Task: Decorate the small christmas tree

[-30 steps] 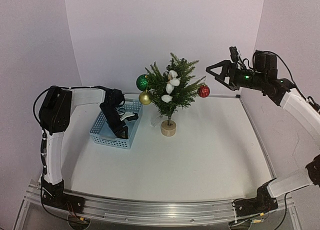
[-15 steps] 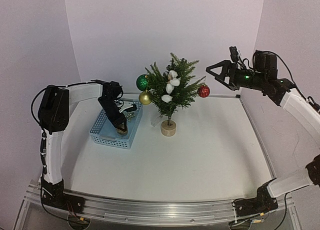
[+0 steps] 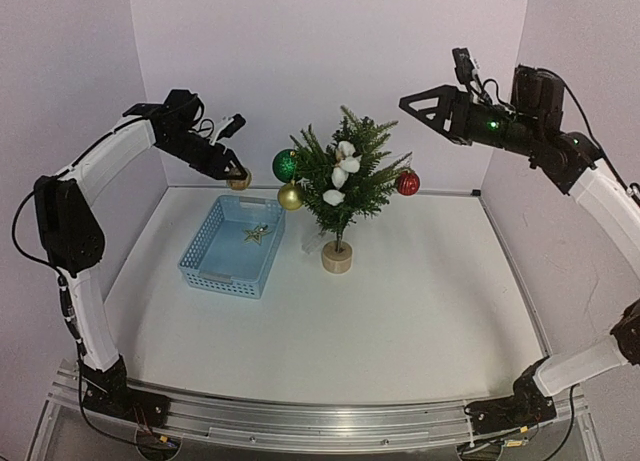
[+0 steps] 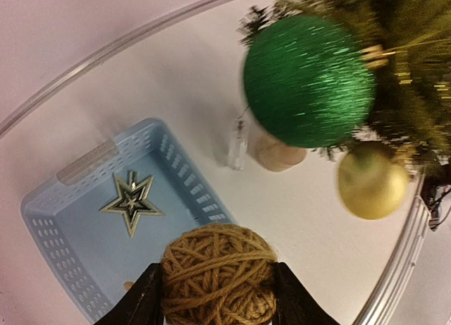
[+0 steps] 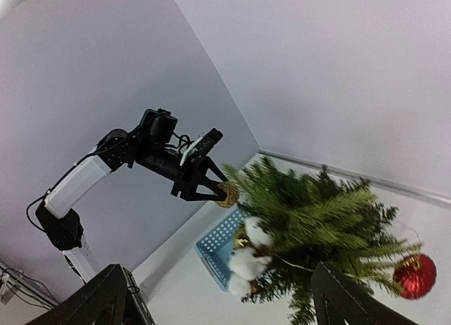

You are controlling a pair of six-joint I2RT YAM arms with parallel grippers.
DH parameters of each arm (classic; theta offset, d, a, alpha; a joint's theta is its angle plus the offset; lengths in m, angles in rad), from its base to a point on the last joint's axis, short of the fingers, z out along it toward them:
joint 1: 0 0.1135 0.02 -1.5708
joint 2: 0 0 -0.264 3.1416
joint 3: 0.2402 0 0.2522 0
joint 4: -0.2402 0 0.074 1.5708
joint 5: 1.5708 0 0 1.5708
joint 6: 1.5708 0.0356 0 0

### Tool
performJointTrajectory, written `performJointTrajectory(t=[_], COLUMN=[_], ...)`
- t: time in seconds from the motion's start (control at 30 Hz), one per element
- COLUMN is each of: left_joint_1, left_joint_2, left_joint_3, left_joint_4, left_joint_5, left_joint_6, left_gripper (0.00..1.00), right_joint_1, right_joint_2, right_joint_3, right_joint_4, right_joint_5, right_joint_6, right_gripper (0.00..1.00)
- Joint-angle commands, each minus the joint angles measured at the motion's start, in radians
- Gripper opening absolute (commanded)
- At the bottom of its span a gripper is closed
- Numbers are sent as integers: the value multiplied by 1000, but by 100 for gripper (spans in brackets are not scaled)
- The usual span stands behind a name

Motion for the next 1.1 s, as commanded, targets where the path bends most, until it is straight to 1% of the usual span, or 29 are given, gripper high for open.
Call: performJointTrajectory(t=[0.0,0.1,0.17,0.27,0.37,0.43,0.5,0.6,0.7,0.8,0.9,0.97,1.03,1.07], left_joint_1=[-13,-14,-13,-14,-14,-14,-14,-21,-26,-30,-40,-43,-46,-47], left_joint_2=[-197,-327,-395,-450,-500,-531,-548,-561,-573,-585,-590,-590,-588,-587], left_joint_3=[-12,-117,-172,-211,-298,-360,-392,-405,-423,-460,-481,-485,-487,-485], left_joint_4=[54,156,211,237,311,378,420,434,456,508,531,531,531,533], left_joint_5=[208,310,369,461,552,597,631,660,669,689,701,701,699,699], left_joint_6=[-74,-125,-162,-228,-345,-428,-476,-498,-527,-588,-611,-611,-610,-612], left_gripper=[47,47,48,47,47,47,46,46,46,46,46,46,46,46], right_joint_1=[147,272,345,459,545,574,579,581,583,590,595,595,595,595], right_joint_2=[98,175,211,273,337,377,416,469,524,563,605,633,653,658], right_joint_3=[154,257,295,347,374,369,368,406,448,473,509,538,563,569], right_joint_4=[-11,-47,-49,-45,9,74,136,187,199,202,204,205,205,205], right_joint_5=[35,90,143,247,341,370,379,382,379,382,394,392,389,389], right_joint_6=[-155,-287,-377,-567,-779,-873,-909,-943,-967,-1001,-1022,-1022,-1017,-1015], right_gripper=[91,91,91,93,96,98,98,98,98,97,95,91,79,71])
